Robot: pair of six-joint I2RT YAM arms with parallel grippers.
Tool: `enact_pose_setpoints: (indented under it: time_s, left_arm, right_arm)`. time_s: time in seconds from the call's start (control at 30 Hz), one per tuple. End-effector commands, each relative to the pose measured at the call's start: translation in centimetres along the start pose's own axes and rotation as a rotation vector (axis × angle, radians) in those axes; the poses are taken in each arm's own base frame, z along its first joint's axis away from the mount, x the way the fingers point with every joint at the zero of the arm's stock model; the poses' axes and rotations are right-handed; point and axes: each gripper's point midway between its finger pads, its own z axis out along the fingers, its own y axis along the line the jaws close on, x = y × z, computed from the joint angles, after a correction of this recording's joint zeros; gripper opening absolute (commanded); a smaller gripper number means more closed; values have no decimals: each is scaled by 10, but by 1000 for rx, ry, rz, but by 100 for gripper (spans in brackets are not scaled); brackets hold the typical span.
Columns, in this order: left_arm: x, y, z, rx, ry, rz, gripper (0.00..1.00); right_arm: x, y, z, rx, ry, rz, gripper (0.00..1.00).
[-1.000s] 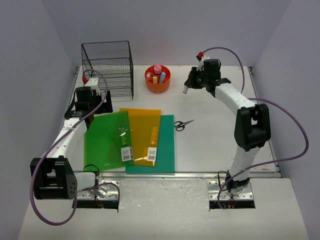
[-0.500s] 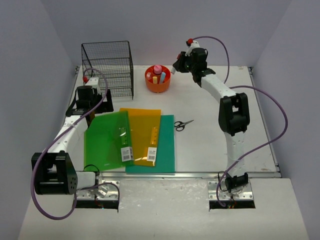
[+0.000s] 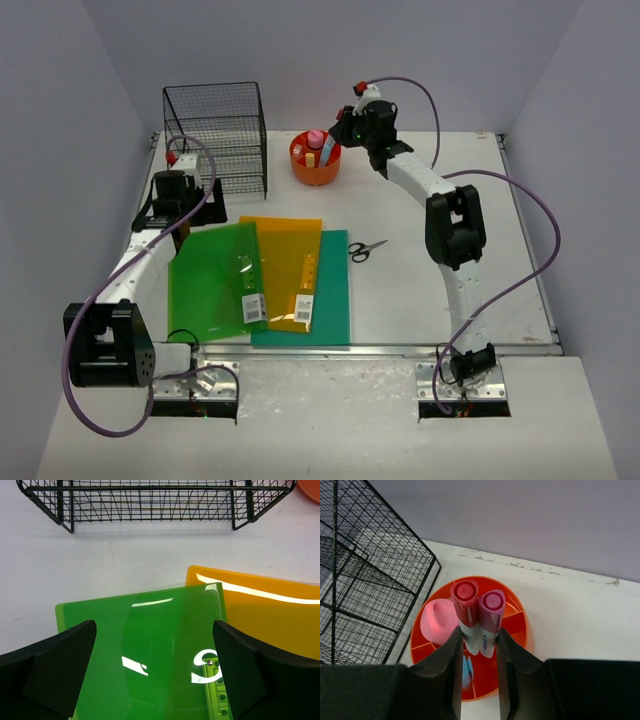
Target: Organize the desk
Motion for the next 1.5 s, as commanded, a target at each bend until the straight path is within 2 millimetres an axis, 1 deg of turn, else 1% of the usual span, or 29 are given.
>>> enact_pose_setpoints:
  time_s: [0.0, 0.1, 0.3, 0.4, 0.43, 0.47, 0.53, 0.57, 0.63, 0.67, 0.73, 0.77, 0.83, 0.87, 0.9, 0.93, 1.0, 1.03, 1.1, 1.13, 1.17, 1.23, 1.33, 1.37, 1.4, 1.47]
  left_arm:
    - [-35, -1, -3, 2, -96, -7, 100]
    - [-37, -1, -4, 2, -100, -2, 100]
    - [-37, -1, -3, 0, -95, 1, 100]
    - [-37, -1, -2, 2, -93, 2, 100]
    - [-39, -1, -1, 2, -96, 2, 100]
    - [-39, -1, -1, 2, -97, 2, 100]
    - [-39, -1, 0, 1, -95, 3, 100]
    - [-38, -1, 0, 1, -92, 3, 100]
    - [-38, -1, 1, 0, -90, 3, 100]
    - [-38, -1, 1, 2, -89, 4, 100]
    - [-39, -1, 2, 1, -90, 3, 100]
    - [-38, -1, 2, 1, -87, 3, 100]
    - [-38, -1, 4, 0, -84, 3, 100]
    - [-38, -1, 4, 1, -84, 0, 100]
    - [-37, -1, 5, 1, -83, -2, 100]
    - [-37, -1, 6, 1, -82, -6, 100]
    - [-36, -1, 7, 1, -83, -11, 100]
    - [-38, -2, 7, 5, -87, -11, 100]
    - [-40, -3, 6, 9, -92, -8, 100]
    - [-41, -2, 5, 7, -94, -7, 100]
    - [-41, -2, 4, 5, -97, -6, 100]
    - [-42, -1, 2, 1, -106, -3, 100]
    - [-41, -1, -2, 2, -112, -3, 100]
    - [-40, -1, -2, 3, -112, -5, 100]
    - [-38, -2, -3, 6, -110, -6, 100]
    - [-38, -2, -7, 8, -114, -9, 100]
  right_arm:
    - [-24, -2, 6, 11, -96, -50, 0]
    - [-18, -6, 7, 18, -91, -59, 0]
    - [-15, -6, 8, 15, -89, -64, 0]
    - [-9, -5, 8, 6, -77, -74, 0]
    - [-6, -5, 8, 2, -71, -81, 2]
    - [-3, -5, 8, -1, -67, -87, 5]
    - [0, -3, 8, -11, -66, -100, 17]
    - [2, -2, 8, -16, -65, -111, 28]
    - [3, -1, 7, -25, -63, -121, 43]
    - [2, 0, 6, -28, -62, -122, 55]
    - [-1, 4, 4, -36, -65, -122, 65]
    - [-8, 7, 1, -41, -72, -122, 71]
    - [-18, 12, -5, -49, -79, -121, 76]
    - [-29, 17, -13, -54, -93, -124, 77]
    - [-36, 20, -19, -59, -100, -125, 77]
    - [-44, 28, -30, -80, -104, -131, 78]
    - [-39, 36, -48, -116, -77, -167, 79]
    - [-55, 45, -65, -136, -98, -198, 80]
    - [-41, 52, -86, -206, -50, -303, 79]
    - [-50, 62, -108, -263, -61, -373, 79]
    - [-45, 68, -125, -317, -40, -445, 76]
    - [-19, 76, -154, -432, 32, -581, 67]
    - [8, 83, -191, -558, 164, -707, 55]
    - [17, 86, -199, -602, 208, -722, 53]
    - [31, 93, -212, -676, 273, -741, 49]
    - [47, 100, -225, -769, 361, -826, 42]
